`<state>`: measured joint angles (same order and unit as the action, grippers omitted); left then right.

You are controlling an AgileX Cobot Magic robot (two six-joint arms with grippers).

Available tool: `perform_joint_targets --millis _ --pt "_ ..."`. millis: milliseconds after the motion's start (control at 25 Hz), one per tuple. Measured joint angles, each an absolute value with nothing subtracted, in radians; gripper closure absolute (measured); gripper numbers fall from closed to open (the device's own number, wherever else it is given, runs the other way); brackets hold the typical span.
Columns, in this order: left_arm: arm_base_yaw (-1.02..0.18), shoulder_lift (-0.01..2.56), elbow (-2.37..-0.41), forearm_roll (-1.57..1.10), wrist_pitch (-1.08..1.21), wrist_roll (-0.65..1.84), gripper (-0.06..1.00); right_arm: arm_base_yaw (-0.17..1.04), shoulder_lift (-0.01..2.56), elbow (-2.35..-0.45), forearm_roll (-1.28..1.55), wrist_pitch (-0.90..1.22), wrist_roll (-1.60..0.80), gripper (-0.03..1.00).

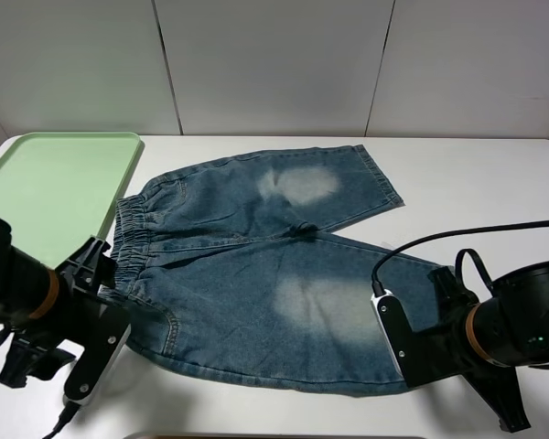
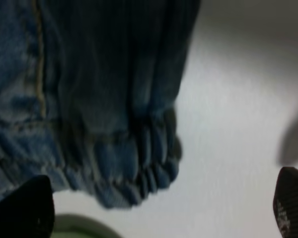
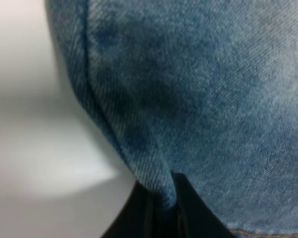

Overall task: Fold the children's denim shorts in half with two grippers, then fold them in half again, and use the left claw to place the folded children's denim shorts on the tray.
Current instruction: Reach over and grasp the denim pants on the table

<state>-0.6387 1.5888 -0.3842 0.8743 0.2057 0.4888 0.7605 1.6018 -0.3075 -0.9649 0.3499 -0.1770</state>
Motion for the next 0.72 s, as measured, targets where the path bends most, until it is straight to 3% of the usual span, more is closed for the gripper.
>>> perform_joint_targets --millis 360,720 --pt "-0.639 1.609 -0.403 0.915 0.192 0.473 0.17 0.76 1.602 -0.307 -0.965 0.331 -0.177 0.96" --pt "-0.639 1.609 -0.403 0.918 0.172 0.471 0.19 0.76 1.602 -0.307 -0.965 0.329 -0.177 0.96"
